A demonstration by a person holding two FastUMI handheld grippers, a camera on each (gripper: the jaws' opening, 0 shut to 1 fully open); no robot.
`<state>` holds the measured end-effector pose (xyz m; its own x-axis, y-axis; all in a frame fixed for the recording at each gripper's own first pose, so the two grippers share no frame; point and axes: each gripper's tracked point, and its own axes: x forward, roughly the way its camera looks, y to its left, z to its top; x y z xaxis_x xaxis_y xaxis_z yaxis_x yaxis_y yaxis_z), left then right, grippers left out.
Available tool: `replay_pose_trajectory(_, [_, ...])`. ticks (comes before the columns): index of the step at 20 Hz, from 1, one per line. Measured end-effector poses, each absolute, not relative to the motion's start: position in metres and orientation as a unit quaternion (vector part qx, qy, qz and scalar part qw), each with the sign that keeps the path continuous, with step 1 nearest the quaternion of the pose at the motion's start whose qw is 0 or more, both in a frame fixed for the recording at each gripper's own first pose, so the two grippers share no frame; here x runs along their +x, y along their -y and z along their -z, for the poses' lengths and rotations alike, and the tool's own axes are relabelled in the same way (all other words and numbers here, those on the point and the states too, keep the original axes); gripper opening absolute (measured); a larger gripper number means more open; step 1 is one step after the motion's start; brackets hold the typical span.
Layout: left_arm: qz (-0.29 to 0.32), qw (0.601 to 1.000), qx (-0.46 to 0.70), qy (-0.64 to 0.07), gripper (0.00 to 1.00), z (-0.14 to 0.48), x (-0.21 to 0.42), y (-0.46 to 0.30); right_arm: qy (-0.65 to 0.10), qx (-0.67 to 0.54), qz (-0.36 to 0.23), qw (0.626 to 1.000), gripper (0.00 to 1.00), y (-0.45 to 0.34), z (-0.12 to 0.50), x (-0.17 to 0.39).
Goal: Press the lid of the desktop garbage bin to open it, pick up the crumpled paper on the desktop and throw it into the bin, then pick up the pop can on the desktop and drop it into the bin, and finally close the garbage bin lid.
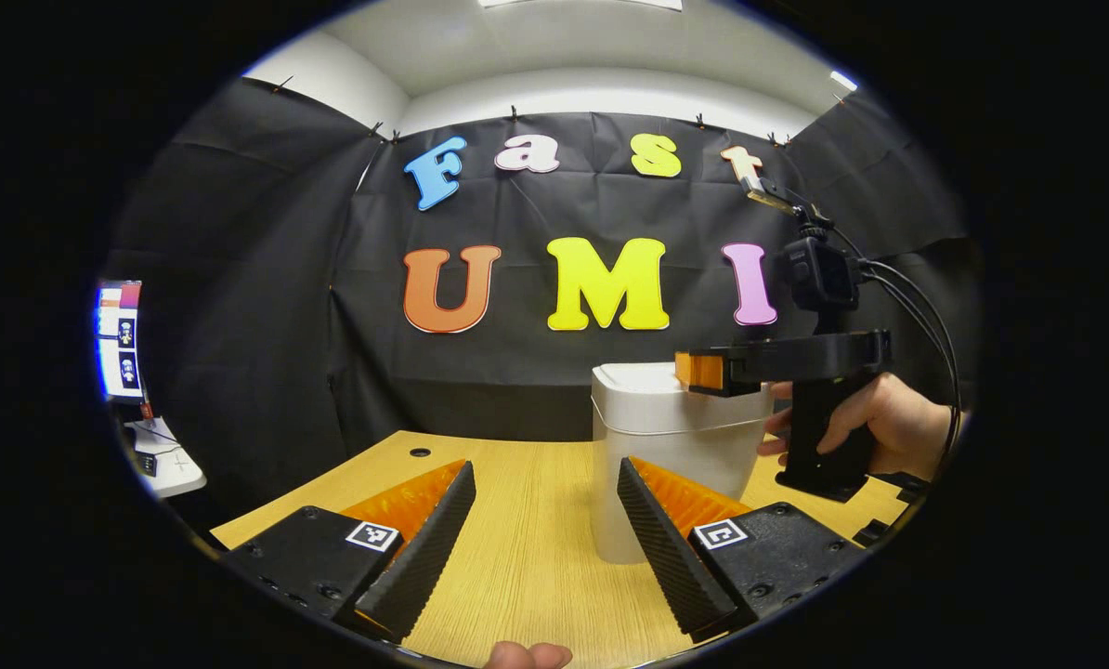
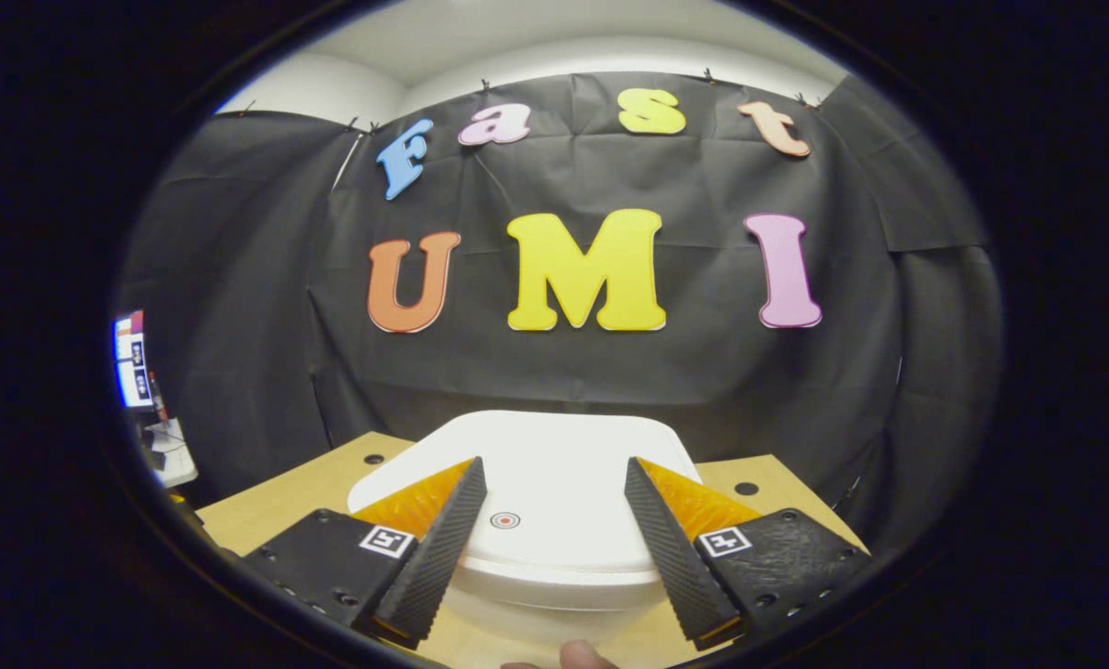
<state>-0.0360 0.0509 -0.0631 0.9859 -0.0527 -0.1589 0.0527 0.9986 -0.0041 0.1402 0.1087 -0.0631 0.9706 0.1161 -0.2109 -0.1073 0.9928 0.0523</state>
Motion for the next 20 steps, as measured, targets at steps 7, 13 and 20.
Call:
replay_pose_trajectory(7, [0.036,0.995,-0.018,-0.088,0.99,0.072,-0.034,-0.047,-0.097,0.031,-0.056,0.993,0.96,-0.108,0.061,0.139])
replay_pose_trajectory(13, [0.028,0.996,-0.017,-0.082,0.99,0.066,-0.024,-0.047,-0.079,0.062,-0.056,0.993,0.92,-0.100,0.047,0.138])
replay_pose_trajectory(20, [0.027,0.998,-0.008,-0.053,0.99,0.035,-0.010,-0.033,-0.007,0.079,-0.036,0.996,0.95,-0.035,0.002,0.108])
